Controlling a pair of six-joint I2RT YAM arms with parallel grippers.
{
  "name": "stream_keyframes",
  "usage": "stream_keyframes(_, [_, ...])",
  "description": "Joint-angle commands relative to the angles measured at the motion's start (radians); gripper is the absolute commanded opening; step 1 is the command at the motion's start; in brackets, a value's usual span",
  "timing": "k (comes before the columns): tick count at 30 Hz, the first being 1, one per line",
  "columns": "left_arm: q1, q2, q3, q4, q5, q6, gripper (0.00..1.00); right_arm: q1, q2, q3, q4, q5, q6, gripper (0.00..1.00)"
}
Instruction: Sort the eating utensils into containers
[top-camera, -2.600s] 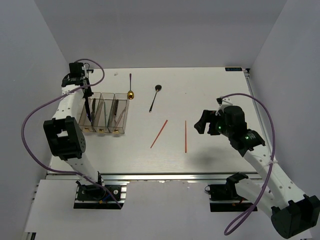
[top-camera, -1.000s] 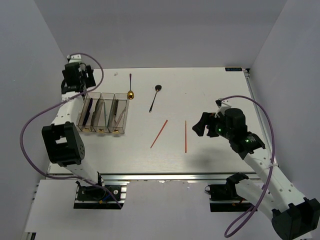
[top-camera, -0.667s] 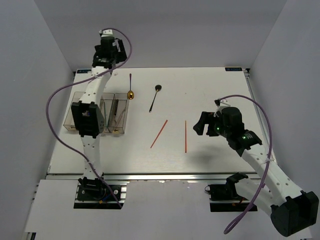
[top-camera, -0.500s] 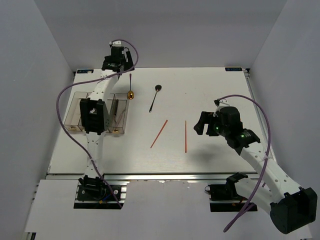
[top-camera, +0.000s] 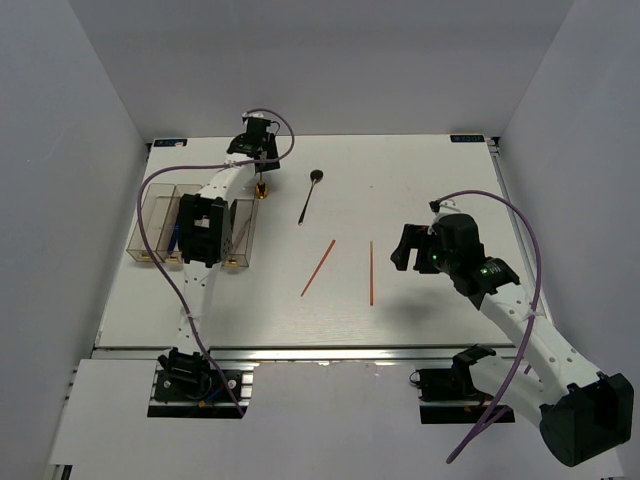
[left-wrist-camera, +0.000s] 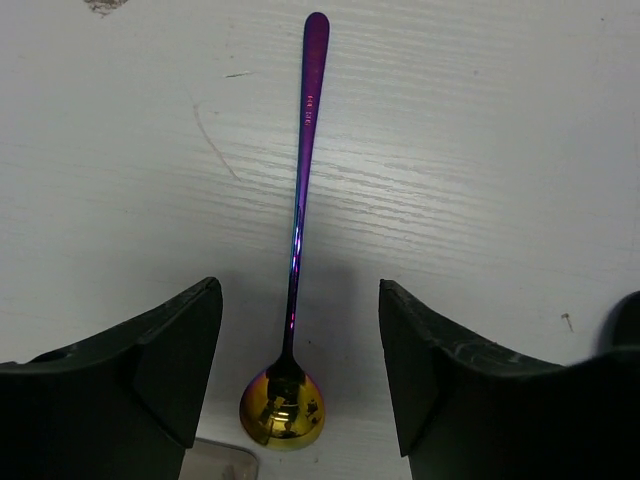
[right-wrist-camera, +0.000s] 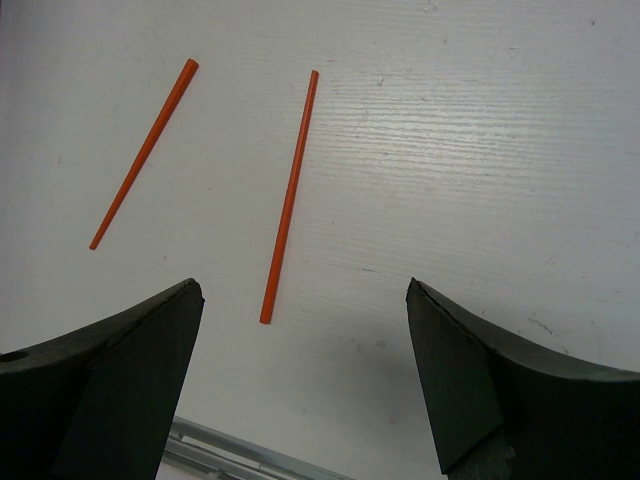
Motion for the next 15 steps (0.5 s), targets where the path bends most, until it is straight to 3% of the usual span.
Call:
stream_keyframes(1, [0.005,0.016,0.014,0.02,0.023,-0.001,0.73,-0.005,-0.017,0.035,0.001,0.015,-0.003,0.87])
stream_keyframes(2, [0.005,0.026,0.014,0.018,0.04,-0.005,0.71,-0.005,-0.017,0.039,0.001,0.015,-0.003,0.87])
stream_keyframes(4, [0.007,0.049,0.011,0.015,0.045,-0.008,0.6,-0.005,-0.017,0.039,0.0,0.015,0.0,0.87])
stream_keyframes(10, [0.025,0.067,-0.027,0.035,0.059,-0.027,0.53,-0.005,-0.014,0.04,-0.005,0.015,0.003,0.87])
stream_keyframes(12, [0.03,0.076,-0.02,0.034,0.098,-0.027,0.38,-0.005,-0.013,0.04,-0.003,0.017,0.001,0.87])
stream_keyframes(13, [0.03,0.088,-0.012,0.027,0.106,-0.027,0.23,-0.005,-0.011,0.039,-0.003,0.018,0.003,0.87])
stream_keyframes(15, [0.03,0.095,0.007,0.017,0.128,-0.022,0.11,-0.005,-0.01,0.039,0.0,0.018,0.006,0.87])
